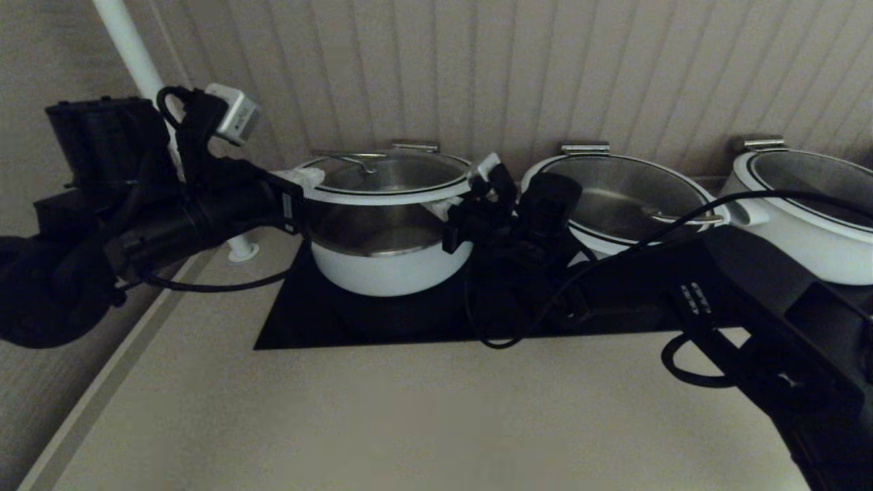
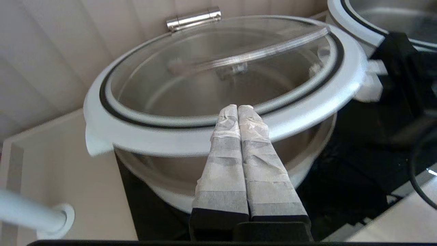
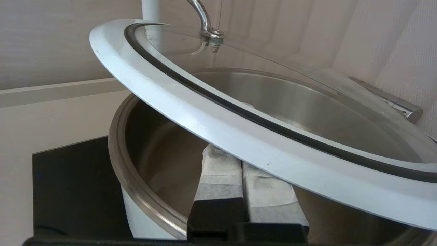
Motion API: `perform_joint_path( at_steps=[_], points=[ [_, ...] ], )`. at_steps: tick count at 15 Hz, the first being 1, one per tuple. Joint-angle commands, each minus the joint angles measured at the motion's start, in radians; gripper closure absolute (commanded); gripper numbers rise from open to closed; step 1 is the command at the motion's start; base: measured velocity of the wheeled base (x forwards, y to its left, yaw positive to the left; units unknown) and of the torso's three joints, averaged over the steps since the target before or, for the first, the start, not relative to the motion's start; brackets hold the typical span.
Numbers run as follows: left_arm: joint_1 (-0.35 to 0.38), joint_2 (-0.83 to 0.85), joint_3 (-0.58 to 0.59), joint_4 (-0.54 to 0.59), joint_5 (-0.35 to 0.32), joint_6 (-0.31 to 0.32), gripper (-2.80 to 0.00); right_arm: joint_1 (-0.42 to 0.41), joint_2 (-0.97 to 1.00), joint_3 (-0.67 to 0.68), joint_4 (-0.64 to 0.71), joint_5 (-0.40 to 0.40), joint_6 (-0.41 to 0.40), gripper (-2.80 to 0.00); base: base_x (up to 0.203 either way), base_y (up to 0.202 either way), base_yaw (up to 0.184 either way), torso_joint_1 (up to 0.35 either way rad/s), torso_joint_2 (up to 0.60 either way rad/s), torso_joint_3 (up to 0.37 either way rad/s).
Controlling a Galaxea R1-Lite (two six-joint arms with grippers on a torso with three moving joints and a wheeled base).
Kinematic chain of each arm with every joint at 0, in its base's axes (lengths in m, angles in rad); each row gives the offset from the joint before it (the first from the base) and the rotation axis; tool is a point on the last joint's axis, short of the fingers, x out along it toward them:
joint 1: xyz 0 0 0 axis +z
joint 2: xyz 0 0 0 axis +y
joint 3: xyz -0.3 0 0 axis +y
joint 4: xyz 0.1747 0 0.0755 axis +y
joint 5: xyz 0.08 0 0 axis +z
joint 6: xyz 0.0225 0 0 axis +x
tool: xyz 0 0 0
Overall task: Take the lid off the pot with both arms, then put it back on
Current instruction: Hold the pot lid with the right arm, then open the pot lid completely
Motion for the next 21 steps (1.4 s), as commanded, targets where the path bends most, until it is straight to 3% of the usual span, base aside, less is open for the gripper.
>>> perform_joint_path(
  at_steps=[1,13,19,21],
  points=[
    [0.001,-0.043,0.038,-0.002,-0.001,0.002,0.0,0.0,-0.002,-0.002,-0.006,0.002,-0.001,0.0,0.0,0.0,0.0,0.0,0.0,0.0],
    [0.001,-0.104,0.245,-0.008,-0.002,-0.005,0.0,-0.003,0.001,-0.015,-0.006,0.002,0.0,0.0,0.0,0.0,0.0,0.0,0.0,0.0],
    [0.001,-0.041,0.234,-0.013,0.0,-0.012,0.0,-0.011,0.001,-0.016,-0.006,0.002,-0.001,0.0,0.0,0.0,0.0,0.0,0.0,0.0],
    [0.001,-0.008,0.226,-0.073,0.001,-0.011,0.0,-0.011,0.001,-0.016,-0.006,0.004,-0.001,0.0,0.0,0.0,0.0,0.0,0.0,0.0]
  ],
)
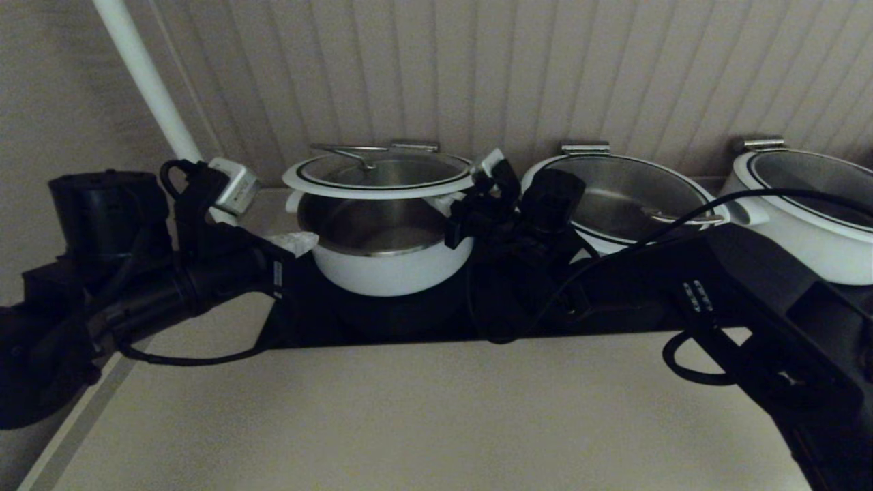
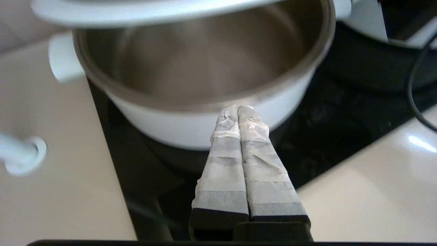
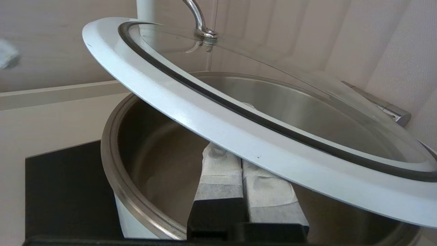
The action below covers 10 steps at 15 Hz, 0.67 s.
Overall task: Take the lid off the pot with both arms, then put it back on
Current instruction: Open the pot lid completely
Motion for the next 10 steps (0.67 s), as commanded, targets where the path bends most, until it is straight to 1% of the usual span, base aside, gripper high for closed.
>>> perform_joint_path(
  at_steps=[1,3,8,10],
  points=[
    [0.0,0.066,-0.009,-0.086,0.01,0.003,0.0,0.0,0.001,0.0,-0.006,0.003,-0.001,0.0,0.0,0.0,0.0,0.0,0.0,0.0],
    [-0.001,0.106,-0.026,-0.138,0.045,0.005,0.0,0.0,0.001,0.0,-0.008,0.004,0.0,0.0,0.0,0.0,0.0,0.0,0.0,0.0],
    [-0.002,0.163,-0.099,-0.143,0.055,0.004,0.0,0.0,0.001,0.0,-0.006,0.004,0.0,0.0,0.0,0.0,0.0,0.0,0.0,0.0],
    [-0.002,0.181,-0.116,-0.143,0.075,0.002,0.0,0.0,0.001,-0.003,-0.006,0.004,0.0,0.0,0.0,0.0,0.0,0.0,0.0,0.0]
  ],
)
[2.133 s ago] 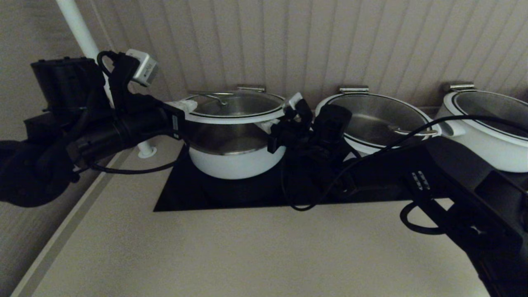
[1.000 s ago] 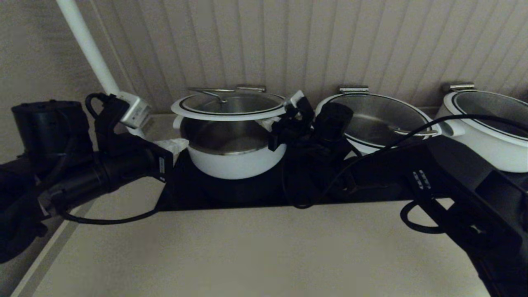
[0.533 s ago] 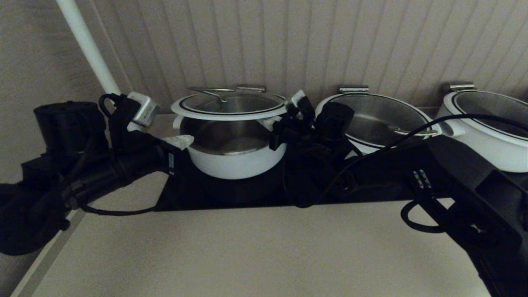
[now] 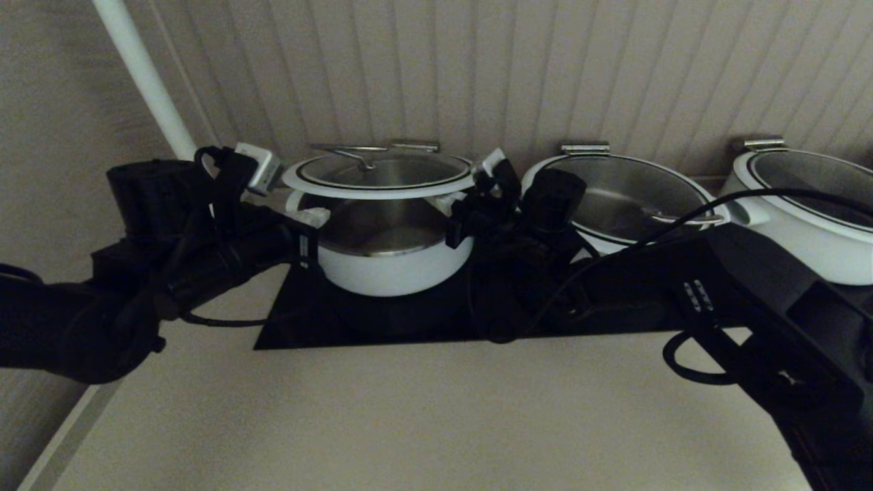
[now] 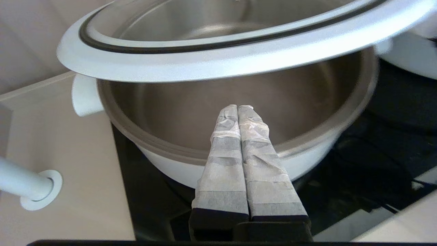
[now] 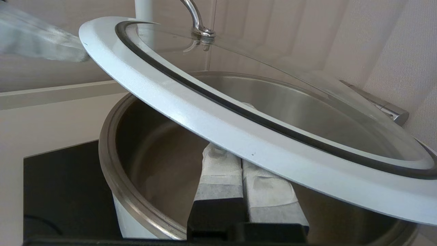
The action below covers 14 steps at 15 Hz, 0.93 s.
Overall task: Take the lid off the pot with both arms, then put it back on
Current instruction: Open the pot lid completely
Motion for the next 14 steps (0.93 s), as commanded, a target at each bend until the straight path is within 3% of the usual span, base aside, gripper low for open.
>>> perform_joint_path(
  at_steps=[1,8,14],
  points=[
    [0.0,0.036,-0.02,-0.004,0.018,0.0,0.0,0.001,0.001,-0.013,-0.004,0.003,-0.001,0.0,0.0,0.0,0.0,0.0,0.0,0.0],
    [0.0,0.042,-0.041,-0.006,0.021,0.001,0.0,0.003,0.007,-0.045,0.02,0.003,-0.002,0.0,0.0,0.0,0.0,0.0,0.0,0.0],
    [0.0,0.087,-0.167,-0.006,0.051,0.001,0.0,0.003,0.007,-0.044,0.017,0.003,-0.002,0.0,0.0,0.0,0.0,0.0,0.0,0.0]
  ],
)
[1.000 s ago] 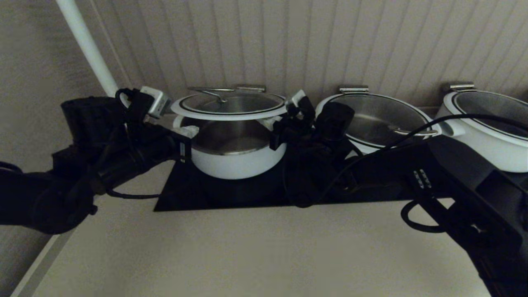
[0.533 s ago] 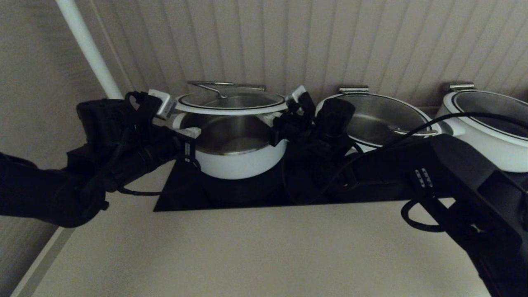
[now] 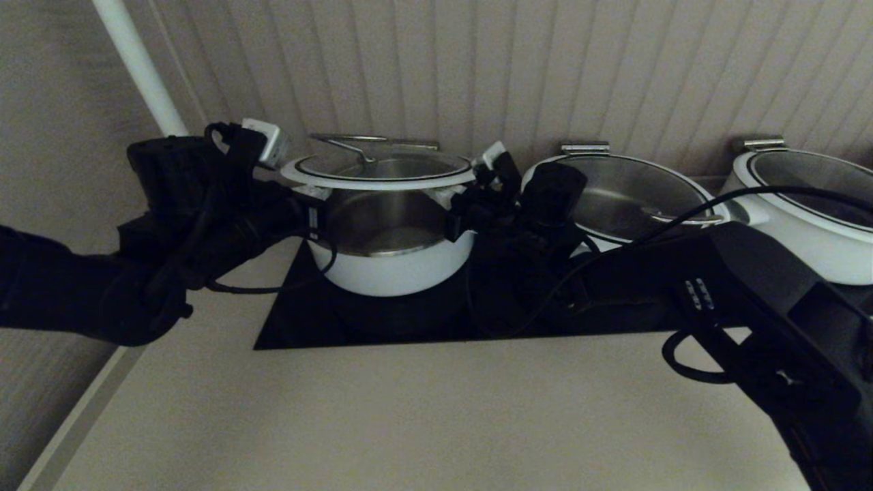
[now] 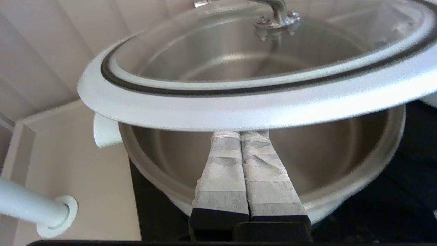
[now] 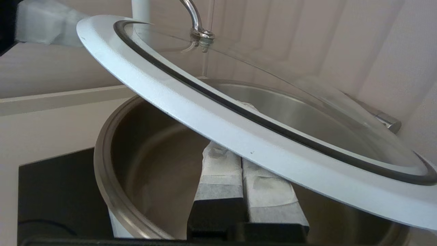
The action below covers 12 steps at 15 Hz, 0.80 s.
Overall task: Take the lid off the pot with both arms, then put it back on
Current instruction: Open the pot lid completely
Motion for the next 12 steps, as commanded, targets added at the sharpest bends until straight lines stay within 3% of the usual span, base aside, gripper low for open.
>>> perform_joint_path(
  at_steps=[1,12],
  points=[
    [0.0,0.021,-0.032,-0.005,0.003,0.001,0.0,0.0,0.001,0.0,-0.006,0.004,-0.001,0.0,0.0,0.0,0.0,0.0,0.0,0.0],
    [0.002,0.024,-0.031,-0.005,0.003,-0.001,0.0,0.006,-0.008,0.015,-0.008,0.006,-0.023,0.0,0.0,0.0,0.0,0.0,0.0,0.0]
  ],
)
